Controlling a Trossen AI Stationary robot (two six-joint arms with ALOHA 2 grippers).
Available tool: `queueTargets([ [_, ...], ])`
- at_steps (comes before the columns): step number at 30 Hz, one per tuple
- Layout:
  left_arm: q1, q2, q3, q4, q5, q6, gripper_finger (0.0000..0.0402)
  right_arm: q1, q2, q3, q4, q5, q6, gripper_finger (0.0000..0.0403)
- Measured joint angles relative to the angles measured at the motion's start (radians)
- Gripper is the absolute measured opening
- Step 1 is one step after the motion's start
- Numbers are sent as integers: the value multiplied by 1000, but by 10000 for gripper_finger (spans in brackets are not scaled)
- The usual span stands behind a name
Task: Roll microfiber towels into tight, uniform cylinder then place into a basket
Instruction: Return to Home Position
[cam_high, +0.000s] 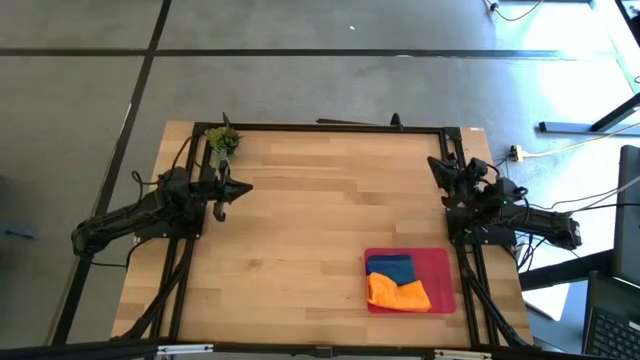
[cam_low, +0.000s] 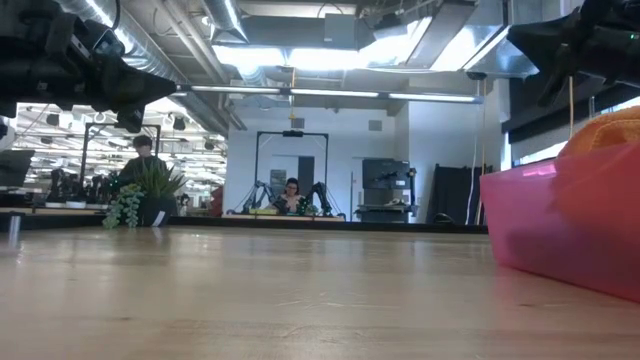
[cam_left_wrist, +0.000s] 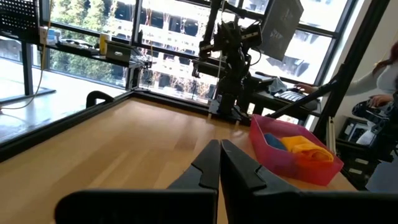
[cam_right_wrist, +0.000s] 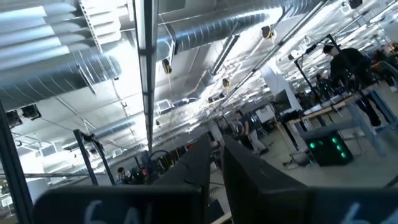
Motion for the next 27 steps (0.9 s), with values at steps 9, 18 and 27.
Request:
queueTargets([
  [9,0,0,0,0,0,0,2,0,1,0,-15,0,0,42],
  [18,0,0,0,0,0,0,2,0,1,0,-16,0,0,42],
  [27,0,0,0,0,0,0,2,0,1,0,-16,-1,0,42],
])
